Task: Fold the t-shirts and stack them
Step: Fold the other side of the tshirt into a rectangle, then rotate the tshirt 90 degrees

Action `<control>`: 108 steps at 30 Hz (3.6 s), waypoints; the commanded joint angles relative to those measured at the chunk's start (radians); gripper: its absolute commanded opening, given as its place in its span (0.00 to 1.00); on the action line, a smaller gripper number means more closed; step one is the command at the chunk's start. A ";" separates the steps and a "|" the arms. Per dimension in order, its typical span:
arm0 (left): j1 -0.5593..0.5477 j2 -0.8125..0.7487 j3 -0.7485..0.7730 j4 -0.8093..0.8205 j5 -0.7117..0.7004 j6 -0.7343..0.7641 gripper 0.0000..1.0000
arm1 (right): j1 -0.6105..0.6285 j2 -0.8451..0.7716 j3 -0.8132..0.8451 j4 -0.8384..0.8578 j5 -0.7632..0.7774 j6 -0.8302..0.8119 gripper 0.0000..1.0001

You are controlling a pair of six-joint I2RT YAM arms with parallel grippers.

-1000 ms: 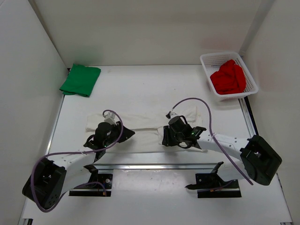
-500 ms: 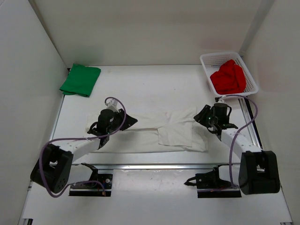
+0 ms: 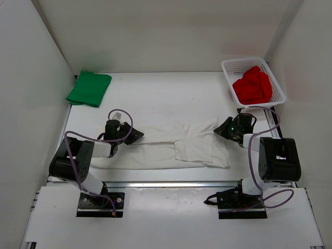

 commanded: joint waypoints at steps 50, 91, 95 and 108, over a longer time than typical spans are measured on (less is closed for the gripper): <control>-0.211 -0.537 -0.093 -0.378 0.067 0.207 0.37 | 0.380 0.811 1.794 -0.783 -0.019 -0.185 0.16; -0.082 -0.734 -0.104 -0.503 0.046 0.233 0.37 | 0.751 0.181 0.150 0.076 0.227 0.301 0.00; -0.169 -0.706 -0.135 -0.499 0.003 0.233 0.37 | 0.528 -0.063 -0.042 -0.045 0.121 0.165 0.04; -0.378 -0.636 -0.136 -0.644 -0.210 0.364 0.50 | 0.611 -0.835 -0.392 -0.380 0.152 0.288 0.42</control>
